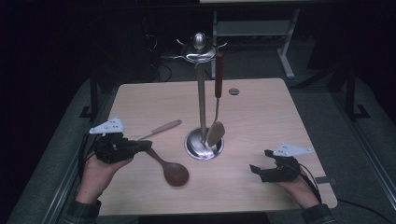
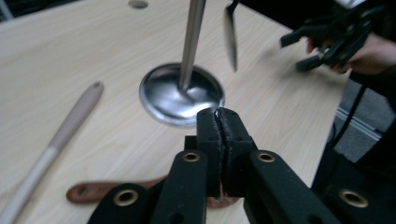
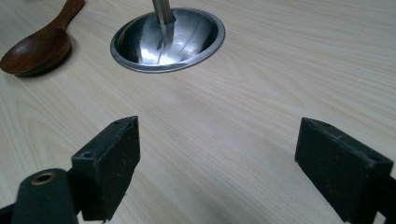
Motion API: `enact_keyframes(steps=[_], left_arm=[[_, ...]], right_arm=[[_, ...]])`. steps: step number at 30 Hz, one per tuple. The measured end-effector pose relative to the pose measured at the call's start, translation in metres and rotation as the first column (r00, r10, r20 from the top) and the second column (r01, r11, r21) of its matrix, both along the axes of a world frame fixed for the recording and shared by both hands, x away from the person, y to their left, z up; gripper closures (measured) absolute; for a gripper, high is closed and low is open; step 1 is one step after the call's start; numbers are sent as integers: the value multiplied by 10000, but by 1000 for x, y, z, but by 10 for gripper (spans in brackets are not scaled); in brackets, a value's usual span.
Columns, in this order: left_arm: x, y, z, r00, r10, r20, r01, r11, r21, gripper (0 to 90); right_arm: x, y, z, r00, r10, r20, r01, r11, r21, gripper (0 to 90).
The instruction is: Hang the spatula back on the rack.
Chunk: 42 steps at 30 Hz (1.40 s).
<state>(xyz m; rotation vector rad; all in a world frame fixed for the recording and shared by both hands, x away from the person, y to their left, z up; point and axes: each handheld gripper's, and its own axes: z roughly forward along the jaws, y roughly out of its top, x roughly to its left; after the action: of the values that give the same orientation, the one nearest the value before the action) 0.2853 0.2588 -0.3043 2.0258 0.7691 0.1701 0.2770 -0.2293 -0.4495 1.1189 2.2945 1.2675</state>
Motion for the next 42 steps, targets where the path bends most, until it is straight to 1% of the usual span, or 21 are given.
enact_keyframes(steps=[2, 3, 4, 5, 6, 7, 9, 13, 14, 17, 20, 22, 25, 29, 30, 33, 36, 39, 40, 42], left_arm=[[3, -4, 12, 9997, -173, 176, 173, 9999, 3, 895], [3, -6, 17, 9995, -184, 250, 185, 9998, -54, 895], [5, -8, 25, 9988, -308, 379, 308, 9995, 5, 896], [7, -10, 31, 9983, -349, 463, 351, 9994, -30, 896], [9, -11, 37, 9976, -430, 552, 430, 9991, -2, 896], [10, -13, 42, 9972, -481, 581, 483, 9988, -22, 897], [15, -17, 56, 9962, -571, 652, 568, 9984, 66, 897], [23, -24, 79, 9944, -721, 773, 725, 9974, -17, 897], [26, -26, 87, 9935, -789, 823, 795, 9968, -32, 897], [32, -32, 102, 9920, -847, 932, 850, 9964, 8, 897], [37, -39, 117, 9890, -1059, 1029, 1058, 9944, 67, 897], [41, -45, 127, 9862, -1194, 1150, 1189, 9928, 115, 897], [48, -51, 140, 9836, -1297, 1250, 1292, 9915, 124, 897], [57, -55, 155, 9801, -1431, 1377, 1446, 9895, -13, 897], [59, -56, 158, 9795, -1426, 1422, 1441, 9896, -4, 898], [64, -58, 167, 9767, -1496, 1537, 1523, 9883, -62, 898], [70, -62, 174, 9748, -1531, 1625, 1557, 9878, -34, 897], [76, -67, 178, 9753, -1526, 1597, 1547, 9880, -7, 897], [78, -68, 179, 9748, -1526, 1625, 1536, 9881, 65, 898], [81, -70, 181, 9743, -1490, 1690, 1499, 9887, 77, 897]], right_arm=[[-1, 2, -1, 9999, 42, -155, -42, 10000, 11, 136], [-1, 3, -2, 9999, 89, -146, -89, 9999, -56, 136], [-1, 3, -2, 9998, 144, -121, -145, 9999, -85, 136], [0, 4, -3, 9998, 177, -64, -178, 9997, -147, 136], [0, 5, -3, 9998, 178, -103, -180, 9997, -151, 136], [-1, 5, -3, 9997, 195, -127, -197, 9996, -178, 136], [-1, 6, -4, 9997, 155, -211, -160, 9997, -203, 136], [0, 7, -5, 9997, 213, -105, -216, 9995, -238, 136], [0, 7, -5, 9997, 222, -114, -225, 9994, -259, 136], [-1, 9, -6, 9997, 185, -189, -191, 9993, -333, 134], [0, 8, -7, 9997, 211, -114, -216, 9990, -396, 133], [0, 9, -8, 9996, 217, -177, -224, 9989, -406, 133], [0, 9, -8, 9996, 189, -199, -197, 9988, -459, 134], [0, 11, -9, 9996, 214, -177, -223, 9982, -556, 134], [0, 11, -9, 9995, 196, -235, -209, 9983, -548, 133], [0, 11, -9, 9995, 206, -222, -218, 9982, -553, 134], [0, 11, -10, 9996, 214, -202, -226, 9979, -603, 134], [0, 12, -10, 9996, 212, -188, -223, 9979, -615, 133], [0, 12, -10, 9996, 218, -169, -228, 9978, -621, 134], [1, 12, -10, 9997, 216, -140, -224, 9977, -638, 133]])
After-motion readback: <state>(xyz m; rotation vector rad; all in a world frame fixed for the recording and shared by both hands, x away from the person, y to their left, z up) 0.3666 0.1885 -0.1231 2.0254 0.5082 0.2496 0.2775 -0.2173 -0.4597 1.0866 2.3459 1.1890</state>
